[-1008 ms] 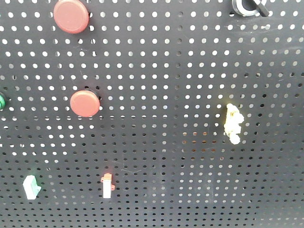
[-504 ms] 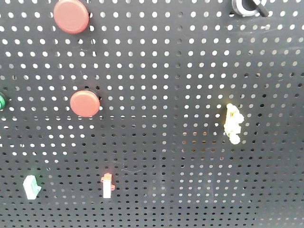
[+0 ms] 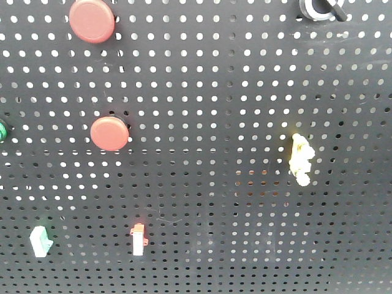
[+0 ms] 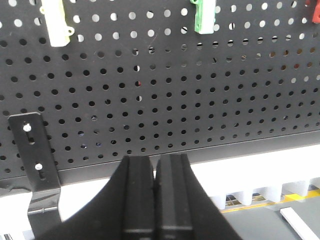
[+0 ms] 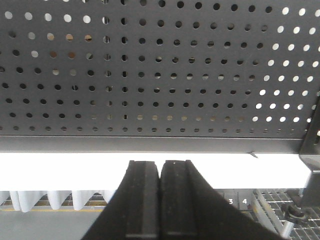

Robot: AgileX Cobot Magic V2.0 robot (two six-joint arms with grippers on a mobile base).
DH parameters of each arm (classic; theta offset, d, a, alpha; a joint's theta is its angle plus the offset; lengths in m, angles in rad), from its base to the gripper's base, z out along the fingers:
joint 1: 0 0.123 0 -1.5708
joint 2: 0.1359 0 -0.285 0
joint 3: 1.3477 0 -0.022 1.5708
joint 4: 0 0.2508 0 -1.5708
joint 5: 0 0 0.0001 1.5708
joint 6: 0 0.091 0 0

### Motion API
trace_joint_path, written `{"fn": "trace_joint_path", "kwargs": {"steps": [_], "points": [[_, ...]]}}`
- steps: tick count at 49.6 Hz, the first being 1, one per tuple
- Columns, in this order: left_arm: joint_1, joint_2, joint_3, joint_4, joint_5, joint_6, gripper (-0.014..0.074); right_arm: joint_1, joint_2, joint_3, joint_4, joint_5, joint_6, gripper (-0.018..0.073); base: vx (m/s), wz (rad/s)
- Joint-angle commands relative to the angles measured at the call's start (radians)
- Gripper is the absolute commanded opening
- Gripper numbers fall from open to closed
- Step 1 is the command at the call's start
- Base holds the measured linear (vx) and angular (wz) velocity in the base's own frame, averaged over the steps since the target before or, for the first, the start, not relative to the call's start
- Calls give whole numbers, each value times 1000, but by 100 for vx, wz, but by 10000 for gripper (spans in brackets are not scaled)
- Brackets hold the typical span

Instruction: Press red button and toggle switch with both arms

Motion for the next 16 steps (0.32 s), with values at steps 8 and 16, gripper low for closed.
{"fn": "trace_joint_path", "kwargs": {"steps": [8,16], "points": [[1,-16,35,1,-81,-13,2,-8,-18,11,-10,-76,0,-3,0,0],[1,-16,35,1,-81,-13,2,-8,-18,11,-10,-76,-1,-3,0,0]]}}
